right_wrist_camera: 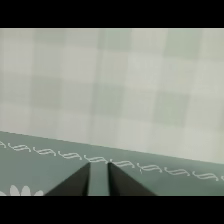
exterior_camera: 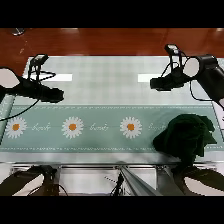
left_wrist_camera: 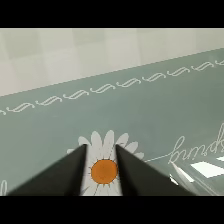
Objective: Fold the shirts.
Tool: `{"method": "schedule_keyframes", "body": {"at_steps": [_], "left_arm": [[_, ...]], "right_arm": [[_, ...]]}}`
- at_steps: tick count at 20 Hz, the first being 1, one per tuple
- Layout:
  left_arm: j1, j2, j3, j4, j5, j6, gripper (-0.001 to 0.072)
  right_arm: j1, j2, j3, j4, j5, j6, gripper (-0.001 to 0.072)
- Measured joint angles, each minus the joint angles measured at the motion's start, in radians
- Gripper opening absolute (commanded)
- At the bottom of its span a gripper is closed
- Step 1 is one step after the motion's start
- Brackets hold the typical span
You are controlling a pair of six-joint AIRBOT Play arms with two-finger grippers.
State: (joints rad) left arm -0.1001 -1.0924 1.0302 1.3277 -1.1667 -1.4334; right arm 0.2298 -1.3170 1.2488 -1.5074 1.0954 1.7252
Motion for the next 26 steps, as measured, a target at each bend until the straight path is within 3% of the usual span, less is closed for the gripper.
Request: {"method": "schedule_keyframes", "body": {"at_steps": [3,7,10,14,18,23,24,25,26], "left_arm": [[0.008,0.005,0.041,0.005,-0.042,0.002,0.0701],[0.043,0.097,0.071,0.016,-0.103,0.020,0.0700],[0.058,0.235,-0.019,0.005,-0.121,0.005,0.0700],[0.063,0.351,-0.215,-0.100,-0.083,-0.012,0.0700],[0.065,0.356,-0.346,-0.212,-0.019,-0.004,0.0700],[0.064,0.322,-0.390,-0.262,0.018,0.008,0.0700],[0.064,0.315,-0.393,-0.268,0.022,0.008,0.0700],[0.063,0.309,-0.396,-0.270,0.027,0.009,0.0700],[0.063,0.304,-0.397,-0.272,0.027,0.010,0.0700]], "right_arm": [[-0.012,0.017,0.032,-0.016,0.074,-0.027,0.0619],[-0.032,0.185,0.042,-0.160,0.258,-0.059,0.0619],[-0.079,0.409,-0.034,-0.256,0.362,0.000,0.0619],[-0.187,0.705,-0.314,-0.307,0.422,0.100,0.0619],[-0.291,0.807,-0.619,-0.262,0.359,0.127,0.0619],[-0.360,0.691,-0.763,-0.143,0.138,0.126,0.0607],[-0.365,0.642,-0.773,-0.126,0.092,0.122,0.0486],[-0.369,0.593,-0.776,-0.114,0.056,0.114,0.0214],[-0.372,0.547,-0.771,-0.104,0.025,0.106,0.0029]]}}
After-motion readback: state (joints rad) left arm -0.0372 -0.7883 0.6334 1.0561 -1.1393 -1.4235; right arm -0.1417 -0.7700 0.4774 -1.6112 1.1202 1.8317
